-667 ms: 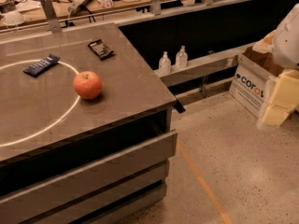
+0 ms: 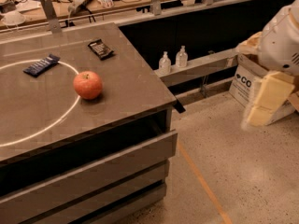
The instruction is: Pick apple
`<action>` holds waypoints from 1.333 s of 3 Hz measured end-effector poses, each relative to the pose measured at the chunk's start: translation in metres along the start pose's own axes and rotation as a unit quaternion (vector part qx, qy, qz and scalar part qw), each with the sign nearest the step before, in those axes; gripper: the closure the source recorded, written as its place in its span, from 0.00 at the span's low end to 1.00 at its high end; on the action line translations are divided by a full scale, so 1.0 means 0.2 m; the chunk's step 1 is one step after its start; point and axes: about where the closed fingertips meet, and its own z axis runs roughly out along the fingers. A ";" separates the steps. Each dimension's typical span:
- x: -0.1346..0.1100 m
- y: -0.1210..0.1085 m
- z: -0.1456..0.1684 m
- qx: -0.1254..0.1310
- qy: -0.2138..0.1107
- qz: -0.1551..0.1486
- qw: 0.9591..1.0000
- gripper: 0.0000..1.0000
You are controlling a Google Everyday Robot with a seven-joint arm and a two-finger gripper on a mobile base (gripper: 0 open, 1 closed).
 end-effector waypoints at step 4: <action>-0.80 0.06 0.33 -0.070 -0.287 -0.062 0.953 0.00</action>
Offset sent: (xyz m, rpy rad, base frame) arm 0.0435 0.2397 -0.0217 0.7983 -0.0251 0.4130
